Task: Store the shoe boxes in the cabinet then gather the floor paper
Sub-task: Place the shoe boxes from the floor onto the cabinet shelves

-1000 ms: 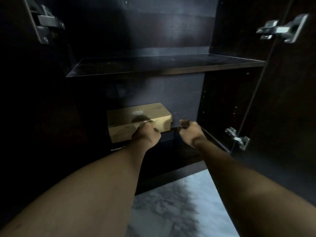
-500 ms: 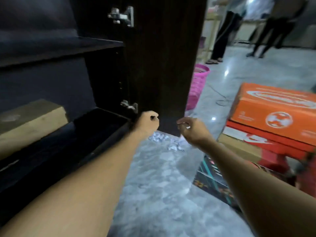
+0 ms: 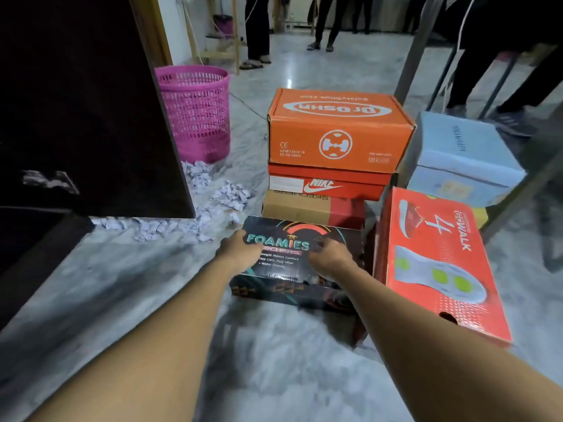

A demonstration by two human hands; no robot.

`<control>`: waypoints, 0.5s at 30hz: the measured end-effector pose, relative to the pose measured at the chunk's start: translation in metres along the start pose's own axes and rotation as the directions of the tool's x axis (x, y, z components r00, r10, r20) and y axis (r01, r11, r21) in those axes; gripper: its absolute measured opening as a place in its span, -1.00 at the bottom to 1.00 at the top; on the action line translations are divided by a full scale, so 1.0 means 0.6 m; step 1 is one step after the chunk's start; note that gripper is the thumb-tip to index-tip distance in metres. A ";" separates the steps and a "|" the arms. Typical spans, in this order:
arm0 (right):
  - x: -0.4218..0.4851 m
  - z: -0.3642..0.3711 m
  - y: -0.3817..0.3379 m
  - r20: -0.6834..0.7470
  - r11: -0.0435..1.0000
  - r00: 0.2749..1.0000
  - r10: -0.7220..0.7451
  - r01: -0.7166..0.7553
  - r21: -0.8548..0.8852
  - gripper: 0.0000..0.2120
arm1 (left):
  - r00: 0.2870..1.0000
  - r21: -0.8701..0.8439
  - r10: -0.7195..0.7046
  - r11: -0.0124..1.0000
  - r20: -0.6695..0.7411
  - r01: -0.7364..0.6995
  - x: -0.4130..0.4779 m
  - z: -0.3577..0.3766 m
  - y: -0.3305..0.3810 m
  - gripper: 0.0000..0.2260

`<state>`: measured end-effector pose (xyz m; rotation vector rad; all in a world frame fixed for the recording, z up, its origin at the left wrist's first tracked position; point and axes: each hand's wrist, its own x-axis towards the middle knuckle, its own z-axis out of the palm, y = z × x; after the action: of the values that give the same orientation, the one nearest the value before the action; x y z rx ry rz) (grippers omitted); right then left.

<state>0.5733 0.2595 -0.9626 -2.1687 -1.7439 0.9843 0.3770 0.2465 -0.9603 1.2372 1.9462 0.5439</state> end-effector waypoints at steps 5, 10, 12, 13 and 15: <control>0.028 0.025 0.058 -0.090 0.989 0.985 0.148 -0.147 0.022 -0.41 | 0.976 0.022 -0.108 0.993 -0.188 0.114 -0.012 0.084 -0.055 -0.50; 0.037 0.047 0.074 -0.132 0.968 0.961 0.243 -0.250 -0.037 -0.19 | 0.973 -0.063 -0.098 0.994 -0.210 0.086 0.015 0.088 -0.076 -0.49; 0.038 0.045 0.069 -0.136 0.966 0.959 0.248 -0.255 -0.038 -0.19 | 0.965 -0.092 -0.121 0.990 -0.232 0.102 0.021 0.077 -0.078 -0.48; 0.039 0.045 0.068 -0.150 0.968 0.958 0.245 -0.251 -0.026 -0.21 | 0.959 -0.097 -0.141 0.988 -0.244 0.121 0.022 0.070 -0.082 -0.48; 0.034 0.047 0.062 -0.173 0.975 0.960 0.220 -0.223 0.002 -0.23 | 0.945 -0.075 -0.177 0.984 -0.274 0.162 0.017 0.051 -0.098 -0.55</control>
<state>0.5880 0.2605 -1.0119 -2.4207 -1.4624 0.8001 0.3646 0.2285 -1.0237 0.9896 2.2344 0.7061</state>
